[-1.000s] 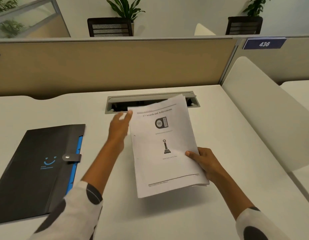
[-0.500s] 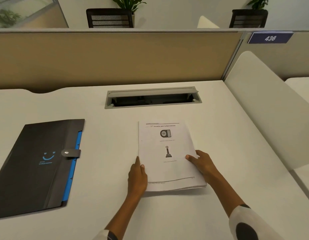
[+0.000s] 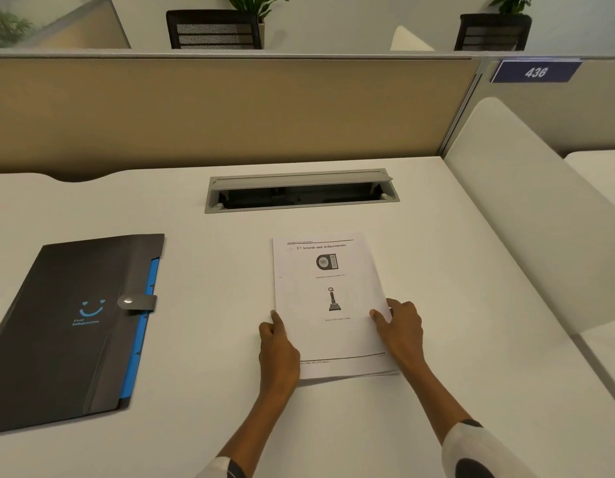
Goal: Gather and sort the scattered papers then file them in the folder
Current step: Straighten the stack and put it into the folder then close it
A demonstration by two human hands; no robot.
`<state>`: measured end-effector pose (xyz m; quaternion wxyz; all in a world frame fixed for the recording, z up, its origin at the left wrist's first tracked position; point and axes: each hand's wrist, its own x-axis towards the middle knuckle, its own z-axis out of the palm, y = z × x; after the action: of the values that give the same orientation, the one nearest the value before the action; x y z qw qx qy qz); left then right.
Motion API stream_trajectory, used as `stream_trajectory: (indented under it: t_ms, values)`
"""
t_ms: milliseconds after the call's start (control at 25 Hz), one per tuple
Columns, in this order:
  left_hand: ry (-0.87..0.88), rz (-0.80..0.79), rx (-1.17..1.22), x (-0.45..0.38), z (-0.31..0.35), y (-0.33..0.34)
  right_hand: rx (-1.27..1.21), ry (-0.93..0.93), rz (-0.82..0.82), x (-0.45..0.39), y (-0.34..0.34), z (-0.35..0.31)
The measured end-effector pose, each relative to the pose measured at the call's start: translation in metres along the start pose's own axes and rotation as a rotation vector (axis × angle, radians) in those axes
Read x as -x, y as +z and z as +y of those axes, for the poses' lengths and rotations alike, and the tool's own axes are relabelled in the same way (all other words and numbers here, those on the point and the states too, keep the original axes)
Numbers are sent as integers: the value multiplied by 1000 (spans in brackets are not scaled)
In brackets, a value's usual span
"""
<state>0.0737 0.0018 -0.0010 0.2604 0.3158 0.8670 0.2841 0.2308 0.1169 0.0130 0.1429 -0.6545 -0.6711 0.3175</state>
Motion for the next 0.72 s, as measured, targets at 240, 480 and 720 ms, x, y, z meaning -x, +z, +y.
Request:
stream_trajectory:
  t_ms: [240,480,720]
  values:
    - [155,349,-173,-17,-35,-67,-182,66,48,5,-16,10]
    - [-271,482,-321,-37,-135,-166,-296,112,52,11,-32,31]
    - [-217,225,-430,-27,-159,-157,-312,107,43,15,-34,31]
